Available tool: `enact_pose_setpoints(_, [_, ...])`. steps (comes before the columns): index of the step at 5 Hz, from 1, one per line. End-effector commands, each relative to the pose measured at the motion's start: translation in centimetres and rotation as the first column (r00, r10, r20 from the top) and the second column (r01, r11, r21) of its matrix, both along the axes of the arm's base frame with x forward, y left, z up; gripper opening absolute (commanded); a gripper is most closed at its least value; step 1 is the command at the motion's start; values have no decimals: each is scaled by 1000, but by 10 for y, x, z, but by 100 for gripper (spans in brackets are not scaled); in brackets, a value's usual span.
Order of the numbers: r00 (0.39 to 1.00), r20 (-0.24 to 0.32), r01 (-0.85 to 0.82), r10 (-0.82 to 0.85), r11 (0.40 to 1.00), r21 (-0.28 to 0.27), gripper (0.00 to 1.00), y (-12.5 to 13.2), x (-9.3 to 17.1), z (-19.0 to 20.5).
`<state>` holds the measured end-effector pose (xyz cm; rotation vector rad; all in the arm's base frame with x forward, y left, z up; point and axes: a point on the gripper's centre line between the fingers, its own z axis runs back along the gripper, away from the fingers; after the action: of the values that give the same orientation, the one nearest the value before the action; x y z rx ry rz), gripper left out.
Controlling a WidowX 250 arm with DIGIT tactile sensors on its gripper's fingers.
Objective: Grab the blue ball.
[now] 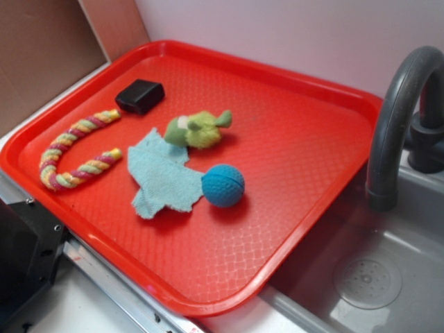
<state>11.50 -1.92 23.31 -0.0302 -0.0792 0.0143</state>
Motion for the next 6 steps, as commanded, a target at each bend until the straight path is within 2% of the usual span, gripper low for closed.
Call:
enact_pose_setpoints(1, [1000,0,0,0,1000,0,100,0,0,0])
enact_pose_setpoints(2, [992,48,113,-113,994,0,100,-6,17,-14])
enact_pose_setpoints(3, [975,81,209,-209,978,5,100,-22,42,-38])
enact_pose_setpoints(4, [925,141,359,-354,933,-11,100,-45,60,-59])
enact_pose_setpoints(5, [842,159,530,-515,845,-73,100,-72,74,-81])
enact_pose_setpoints(6, [800,120,597,-587,800,-67,100,-95,77,-97])
